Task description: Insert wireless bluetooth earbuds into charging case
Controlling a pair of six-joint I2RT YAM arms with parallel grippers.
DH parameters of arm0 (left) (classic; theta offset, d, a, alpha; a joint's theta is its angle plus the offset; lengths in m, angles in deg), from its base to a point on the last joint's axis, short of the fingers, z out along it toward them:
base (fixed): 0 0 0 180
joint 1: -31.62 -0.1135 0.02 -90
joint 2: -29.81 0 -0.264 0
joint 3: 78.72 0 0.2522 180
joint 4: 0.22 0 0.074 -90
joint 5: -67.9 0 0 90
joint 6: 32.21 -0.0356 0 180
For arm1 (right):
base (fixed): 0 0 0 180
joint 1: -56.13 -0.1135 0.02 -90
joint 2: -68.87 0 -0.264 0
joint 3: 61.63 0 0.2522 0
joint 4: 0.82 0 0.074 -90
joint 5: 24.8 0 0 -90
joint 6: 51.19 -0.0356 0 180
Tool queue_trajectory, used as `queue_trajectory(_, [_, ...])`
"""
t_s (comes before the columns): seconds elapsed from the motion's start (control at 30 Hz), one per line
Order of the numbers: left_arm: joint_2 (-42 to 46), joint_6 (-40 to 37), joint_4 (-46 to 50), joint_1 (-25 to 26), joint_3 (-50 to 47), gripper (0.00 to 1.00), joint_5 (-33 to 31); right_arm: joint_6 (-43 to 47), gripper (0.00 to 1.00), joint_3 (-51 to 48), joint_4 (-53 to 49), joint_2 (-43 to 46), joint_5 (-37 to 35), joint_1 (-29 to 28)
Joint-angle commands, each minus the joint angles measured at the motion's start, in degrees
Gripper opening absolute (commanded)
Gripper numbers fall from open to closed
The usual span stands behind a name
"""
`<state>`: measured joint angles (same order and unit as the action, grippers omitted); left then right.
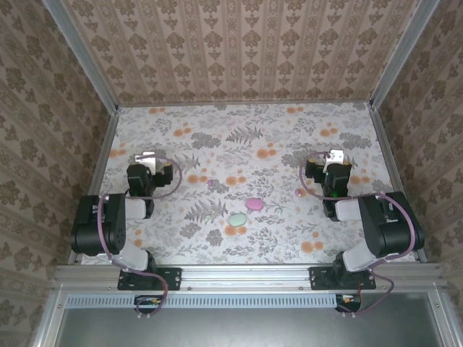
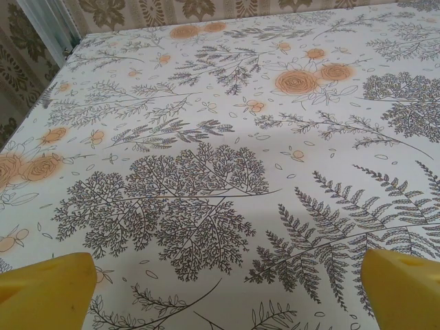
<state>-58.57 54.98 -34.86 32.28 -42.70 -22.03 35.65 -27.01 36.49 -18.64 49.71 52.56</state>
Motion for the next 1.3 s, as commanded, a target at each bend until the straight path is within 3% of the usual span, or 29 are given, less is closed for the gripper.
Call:
queue_trajectory(0.0, [0.4,0.0,0.3,-0.3,1.2,1.0,0.7,-0.3,1.0,1.2,0.6,-0.3,0.0,0.2])
queue_trajectory(0.7, [0.4,0.1,0.2,-0.5,1.2,1.0,1.4,-0.4,1.0,1.3,0.3,-0.4,0.5,0.4])
queue_trajectory(0.9, [0.5,-0.4,0.2,-0.6,1.2,1.0,2.6,1.5,1.0,2.2,-1.5,-0.1,8.4,1.4])
queue_trajectory(1.1, [4.6,-0.8,-0.9,-0.4,-1.3,1.0,3.5,2.9,1.0,1.3,-0.7,0.6,12.2,1.5])
queue_trajectory(1.27, [13.8,1.3,9.2,-0.7,-0.6,1.0,2.3,3.3,1.0,-0.2,0.2,2.9,12.7,1.3])
